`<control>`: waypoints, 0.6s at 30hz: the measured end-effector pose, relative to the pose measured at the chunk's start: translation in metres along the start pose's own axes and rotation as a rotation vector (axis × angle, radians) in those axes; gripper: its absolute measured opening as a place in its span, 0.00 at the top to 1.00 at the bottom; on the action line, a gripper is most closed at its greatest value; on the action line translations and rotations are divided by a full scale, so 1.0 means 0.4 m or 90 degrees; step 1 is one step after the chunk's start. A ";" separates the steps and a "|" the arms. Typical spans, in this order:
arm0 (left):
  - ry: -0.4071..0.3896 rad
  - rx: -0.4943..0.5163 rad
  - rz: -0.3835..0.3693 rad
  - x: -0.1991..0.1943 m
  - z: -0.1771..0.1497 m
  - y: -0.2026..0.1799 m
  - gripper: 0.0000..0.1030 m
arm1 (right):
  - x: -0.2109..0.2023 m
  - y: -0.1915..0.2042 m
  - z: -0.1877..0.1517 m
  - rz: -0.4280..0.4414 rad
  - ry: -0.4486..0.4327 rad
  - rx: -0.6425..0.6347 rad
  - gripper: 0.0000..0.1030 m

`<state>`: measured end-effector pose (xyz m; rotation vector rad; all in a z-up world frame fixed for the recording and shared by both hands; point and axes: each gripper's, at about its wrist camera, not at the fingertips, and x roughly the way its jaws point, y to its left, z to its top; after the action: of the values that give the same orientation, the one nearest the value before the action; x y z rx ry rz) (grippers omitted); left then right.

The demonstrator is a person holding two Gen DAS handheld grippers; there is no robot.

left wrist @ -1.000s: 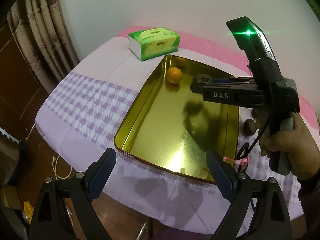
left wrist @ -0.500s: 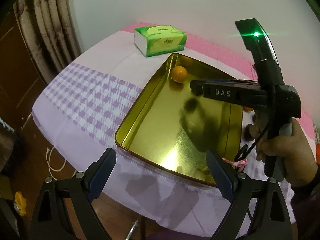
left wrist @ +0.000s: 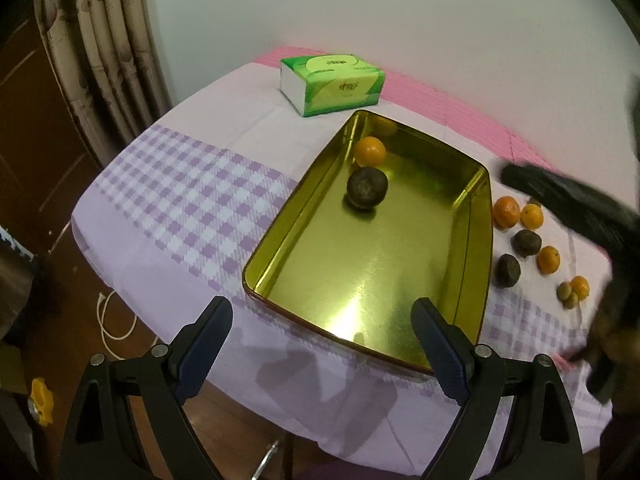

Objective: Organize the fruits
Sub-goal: 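Grasp a second dark round fruit with the right gripper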

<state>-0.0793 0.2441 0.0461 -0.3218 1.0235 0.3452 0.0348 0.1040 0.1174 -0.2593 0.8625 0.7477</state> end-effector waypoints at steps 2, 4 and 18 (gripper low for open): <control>-0.005 0.009 0.001 -0.004 -0.003 -0.009 0.13 | -0.048 -0.043 -0.056 -0.022 0.002 0.023 0.57; -0.017 0.024 0.005 -0.015 -0.009 -0.022 0.13 | -0.079 -0.087 -0.119 -0.035 0.016 0.057 0.57; -0.059 0.053 0.005 -0.033 -0.020 -0.060 0.13 | -0.010 -0.116 -0.233 -0.016 0.050 0.125 0.55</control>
<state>-0.0816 0.2175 0.0562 -0.2256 0.9451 0.3207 0.0098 0.0228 0.0573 -0.1252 0.9979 0.6285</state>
